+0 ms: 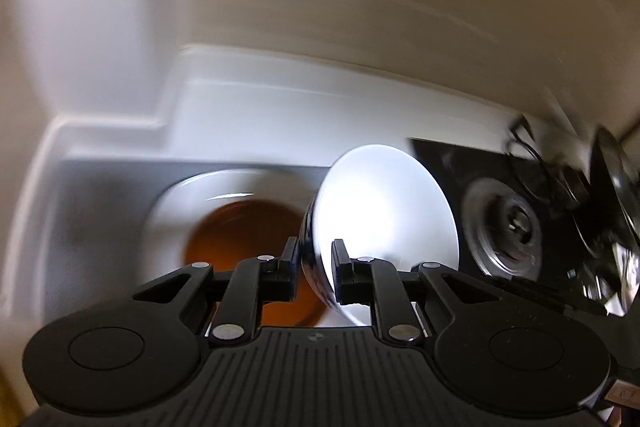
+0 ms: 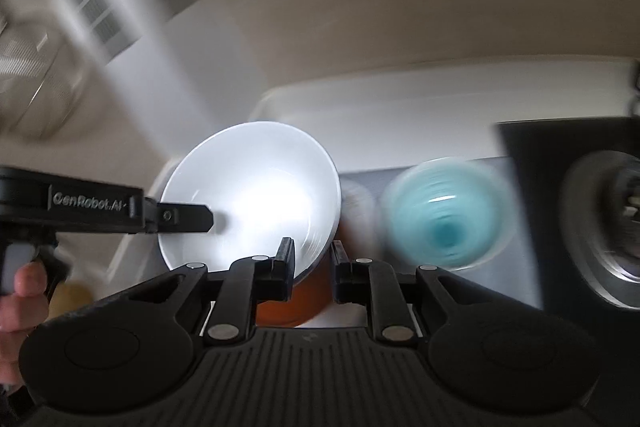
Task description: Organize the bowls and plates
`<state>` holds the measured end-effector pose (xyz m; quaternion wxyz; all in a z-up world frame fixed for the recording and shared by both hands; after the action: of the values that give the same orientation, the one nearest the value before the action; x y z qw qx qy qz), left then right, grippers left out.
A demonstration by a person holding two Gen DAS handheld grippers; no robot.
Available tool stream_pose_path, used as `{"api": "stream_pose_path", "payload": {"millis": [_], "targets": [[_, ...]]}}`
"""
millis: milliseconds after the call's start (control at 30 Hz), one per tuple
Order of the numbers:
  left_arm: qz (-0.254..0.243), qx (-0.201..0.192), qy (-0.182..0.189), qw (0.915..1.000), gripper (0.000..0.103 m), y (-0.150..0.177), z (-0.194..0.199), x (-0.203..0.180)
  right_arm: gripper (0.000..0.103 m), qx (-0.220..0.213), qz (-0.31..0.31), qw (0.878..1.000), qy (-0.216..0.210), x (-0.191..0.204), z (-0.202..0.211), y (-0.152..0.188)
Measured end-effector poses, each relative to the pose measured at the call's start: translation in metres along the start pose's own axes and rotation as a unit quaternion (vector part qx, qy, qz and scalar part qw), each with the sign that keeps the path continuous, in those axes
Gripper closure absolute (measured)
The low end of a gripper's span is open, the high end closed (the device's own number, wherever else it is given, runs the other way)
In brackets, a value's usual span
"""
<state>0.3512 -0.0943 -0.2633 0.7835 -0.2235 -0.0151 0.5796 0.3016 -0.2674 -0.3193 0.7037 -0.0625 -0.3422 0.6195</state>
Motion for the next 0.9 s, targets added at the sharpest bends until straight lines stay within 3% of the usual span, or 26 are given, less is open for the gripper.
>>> {"api": "stream_pose_path", "payload": {"millis": [233, 333, 433, 700, 900], "targets": [[-0.039, 0.045, 0.000, 0.9982, 0.085, -0.018, -0.059, -0.048, 0.085, -0.022, -0.044, 0.998, 0.032, -0.071, -0.001, -0.018], [-0.042, 0.074, -0.011, 0.9963, 0.085, -0.021, -0.087, -0.056, 0.085, -0.011, -0.055, 0.998, 0.040, -0.090, -0.014, -0.020], [-0.046, 0.097, -0.023, 0.9940, 0.085, -0.024, -0.108, -0.057, 0.085, -0.003, -0.051, 0.998, 0.046, -0.099, -0.027, -0.023], [-0.067, 0.113, -0.082, 0.9880, 0.085, -0.035, -0.129, -0.068, 0.085, 0.016, -0.050, 0.998, 0.040, -0.108, -0.054, -0.021], [-0.086, 0.129, -0.098, 0.9831, 0.084, -0.036, -0.145, -0.074, 0.085, 0.015, -0.044, 0.998, 0.048, -0.111, -0.061, -0.018]]}}
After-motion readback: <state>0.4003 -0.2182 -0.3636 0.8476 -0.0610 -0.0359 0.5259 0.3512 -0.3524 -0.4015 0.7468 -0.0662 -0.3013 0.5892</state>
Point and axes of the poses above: each gripper's, at about its wrist camera, not at the fingertips, and z roughly against the way its jaws point, x to its left, y to its underside, the point moved 6 cm from there along -z, roughly the way its jaws point, and after that the axes turned 11 degrees about x, right-handed, at the moved point
